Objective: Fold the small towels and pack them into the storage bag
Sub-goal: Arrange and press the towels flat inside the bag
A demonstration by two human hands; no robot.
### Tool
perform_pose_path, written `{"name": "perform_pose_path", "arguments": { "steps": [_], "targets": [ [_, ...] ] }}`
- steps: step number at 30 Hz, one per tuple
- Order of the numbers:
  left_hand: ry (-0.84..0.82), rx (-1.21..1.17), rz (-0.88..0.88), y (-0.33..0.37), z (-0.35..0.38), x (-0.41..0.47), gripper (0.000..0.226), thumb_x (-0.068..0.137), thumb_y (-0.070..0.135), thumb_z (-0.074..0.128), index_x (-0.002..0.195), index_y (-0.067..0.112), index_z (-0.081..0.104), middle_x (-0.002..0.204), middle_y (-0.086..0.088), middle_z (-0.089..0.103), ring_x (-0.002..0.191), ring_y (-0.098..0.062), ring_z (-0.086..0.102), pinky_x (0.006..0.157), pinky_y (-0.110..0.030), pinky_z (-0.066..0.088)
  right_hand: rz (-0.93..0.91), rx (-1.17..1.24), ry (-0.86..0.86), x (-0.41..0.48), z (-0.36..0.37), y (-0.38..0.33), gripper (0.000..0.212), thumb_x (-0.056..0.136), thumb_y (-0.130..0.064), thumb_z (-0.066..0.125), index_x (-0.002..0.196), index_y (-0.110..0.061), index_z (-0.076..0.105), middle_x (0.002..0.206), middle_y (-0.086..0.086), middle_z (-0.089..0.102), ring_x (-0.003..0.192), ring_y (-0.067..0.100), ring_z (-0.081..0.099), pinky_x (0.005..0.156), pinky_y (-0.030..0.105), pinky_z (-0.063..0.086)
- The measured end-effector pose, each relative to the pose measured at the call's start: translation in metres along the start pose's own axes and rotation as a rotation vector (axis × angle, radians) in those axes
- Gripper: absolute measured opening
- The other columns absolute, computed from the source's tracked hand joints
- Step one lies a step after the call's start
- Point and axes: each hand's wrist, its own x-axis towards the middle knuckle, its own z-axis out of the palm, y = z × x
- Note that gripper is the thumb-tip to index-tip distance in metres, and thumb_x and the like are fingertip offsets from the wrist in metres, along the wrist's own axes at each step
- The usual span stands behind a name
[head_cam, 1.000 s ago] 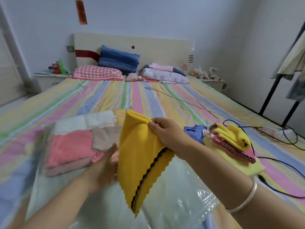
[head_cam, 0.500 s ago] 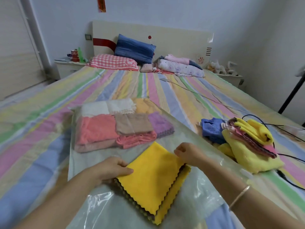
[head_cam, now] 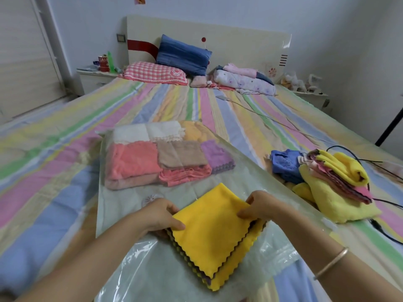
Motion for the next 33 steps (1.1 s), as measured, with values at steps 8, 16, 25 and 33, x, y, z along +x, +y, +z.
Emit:
{"name": "perform_pose_path", "arguments": {
  "steps": [8,16,25,33],
  "targets": [
    [-0.159,-0.574,-0.128,0.012,0.005,-0.007,0.025,0.097,0.029,0.052,0.093,0.009,0.066,0.072,-0.008,0.072,0.063,-0.02,0.068,0.059,-0.032,0.054,-0.746,-0.225,0.622,-0.069,0.061,-0.038,0.039,0.064,-0.012,0.06,0.102,-0.024,0.058,0.091,-0.005,0.058,0.084,0.021,0.053,0.066,0.029,0.043],
    [-0.175,-0.471,0.073,0.028,0.017,-0.016,0.059,0.059,0.048,0.083,0.099,0.007,0.068,0.085,-0.008,0.073,0.078,-0.019,0.069,0.073,-0.032,0.055,-0.827,0.365,0.106,-0.089,0.08,-0.017,0.037,0.086,-0.022,0.057,0.123,-0.027,0.058,0.12,-0.014,0.06,0.112,0.005,0.053,0.095,0.024,0.044],
    [-0.006,-0.092,0.163,0.064,0.057,-0.006,0.09,0.041,0.063,0.086,0.117,0.022,0.059,0.112,-0.006,0.067,0.1,-0.022,0.065,0.069,-0.034,0.052,-0.611,0.866,-0.231,-0.103,0.053,0.032,0.055,0.081,-0.018,0.038,0.134,-0.023,0.051,0.124,-0.014,0.065,0.122,-0.004,0.051,0.094,0.007,0.038],
    [-0.165,-0.419,0.18,0.122,0.094,-0.024,0.019,0.086,0.024,0.067,0.101,0.013,0.064,0.093,-0.011,0.066,0.082,-0.023,0.062,0.069,-0.033,0.05,-0.347,1.058,0.124,-0.095,0.026,0.088,0.08,0.081,-0.038,0.074,0.145,-0.038,0.025,0.138,-0.012,0.048,0.124,0.012,0.052,0.098,0.031,0.048]
  ]
}}
